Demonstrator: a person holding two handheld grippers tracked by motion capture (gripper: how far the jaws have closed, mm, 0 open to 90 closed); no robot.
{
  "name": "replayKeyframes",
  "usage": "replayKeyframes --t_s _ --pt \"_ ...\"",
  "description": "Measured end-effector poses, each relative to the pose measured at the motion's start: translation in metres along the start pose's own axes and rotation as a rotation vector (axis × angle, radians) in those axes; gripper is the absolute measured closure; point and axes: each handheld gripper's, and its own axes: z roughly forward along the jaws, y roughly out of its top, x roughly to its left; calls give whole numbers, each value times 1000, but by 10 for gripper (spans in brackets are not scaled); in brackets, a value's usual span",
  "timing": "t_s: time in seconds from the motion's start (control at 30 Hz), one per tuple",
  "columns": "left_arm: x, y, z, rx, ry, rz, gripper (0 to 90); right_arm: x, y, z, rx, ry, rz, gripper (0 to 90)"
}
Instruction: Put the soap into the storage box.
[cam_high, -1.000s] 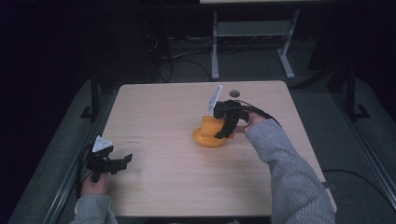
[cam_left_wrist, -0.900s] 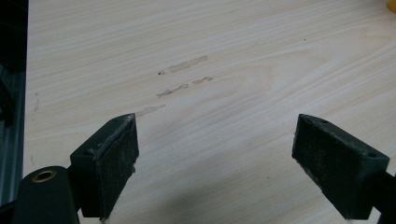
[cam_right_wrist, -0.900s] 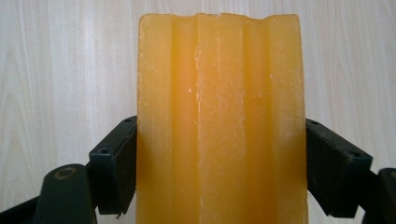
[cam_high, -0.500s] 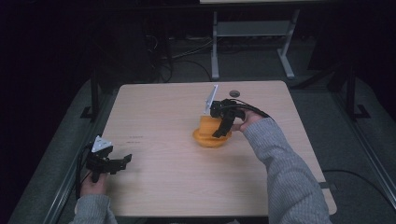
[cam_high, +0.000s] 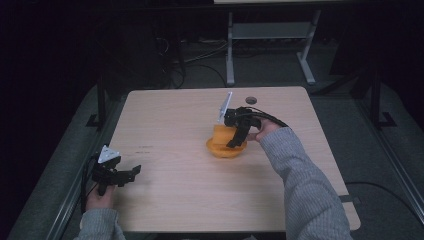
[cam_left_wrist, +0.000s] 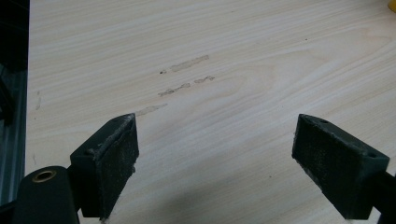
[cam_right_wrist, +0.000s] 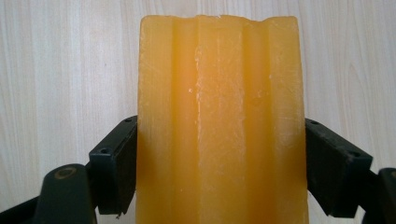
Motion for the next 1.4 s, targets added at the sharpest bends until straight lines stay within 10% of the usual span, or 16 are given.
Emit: replayKeyframes --t_s 1.4 --pt "1 0 1 6 -1 6 139 0 4 25 4 53 -24 209"
